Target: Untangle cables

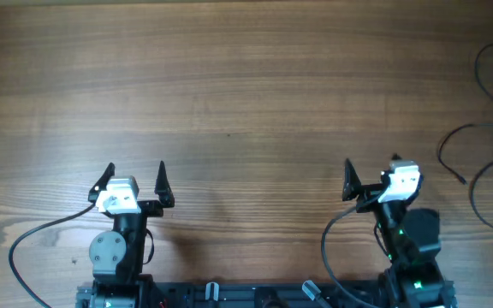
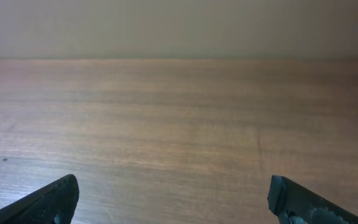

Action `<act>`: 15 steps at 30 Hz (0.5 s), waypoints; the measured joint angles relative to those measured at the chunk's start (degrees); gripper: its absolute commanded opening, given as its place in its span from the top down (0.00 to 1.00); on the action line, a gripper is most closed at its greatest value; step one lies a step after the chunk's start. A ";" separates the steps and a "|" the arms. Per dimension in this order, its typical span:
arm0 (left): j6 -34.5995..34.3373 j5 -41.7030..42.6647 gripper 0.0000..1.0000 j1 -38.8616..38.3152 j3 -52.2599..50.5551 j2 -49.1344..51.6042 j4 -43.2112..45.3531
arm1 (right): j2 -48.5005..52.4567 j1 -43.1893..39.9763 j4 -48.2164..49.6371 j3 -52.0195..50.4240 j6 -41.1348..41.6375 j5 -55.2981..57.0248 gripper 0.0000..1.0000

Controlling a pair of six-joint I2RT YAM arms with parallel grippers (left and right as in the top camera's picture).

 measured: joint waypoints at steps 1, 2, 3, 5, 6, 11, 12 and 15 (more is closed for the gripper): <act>0.00 0.00 0.00 0.00 -0.02 -0.02 0.00 | -1.36 0.00 -0.35 -0.37 -0.66 -0.50 0.00; 0.00 0.00 0.00 0.02 -0.02 0.00 -0.02 | -2.82 0.00 -1.25 -0.81 -1.16 -1.03 0.00; 0.00 0.00 0.00 0.00 -0.02 0.00 0.02 | -4.11 0.00 -1.66 -1.29 -1.64 -1.36 0.00; 0.00 0.00 0.00 0.00 -0.02 0.00 -0.02 | -5.97 0.00 -1.70 -1.73 -2.80 -2.16 0.00; 0.00 0.00 0.00 0.00 -0.02 0.00 0.00 | -6.75 0.00 -1.70 -1.79 -3.23 -2.29 0.00; 0.00 0.00 0.00 0.00 -0.02 0.00 0.00 | -11.78 -1.77 -1.73 -1.90 -4.28 -2.67 0.00; 0.00 0.00 0.00 0.00 -0.02 0.00 0.00 | -12.57 -2.64 -1.70 -1.90 -4.28 -3.08 0.00; 0.00 0.00 0.00 0.00 -0.02 0.00 0.00 | -13.81 -4.11 -1.73 -1.90 -4.48 -3.56 0.00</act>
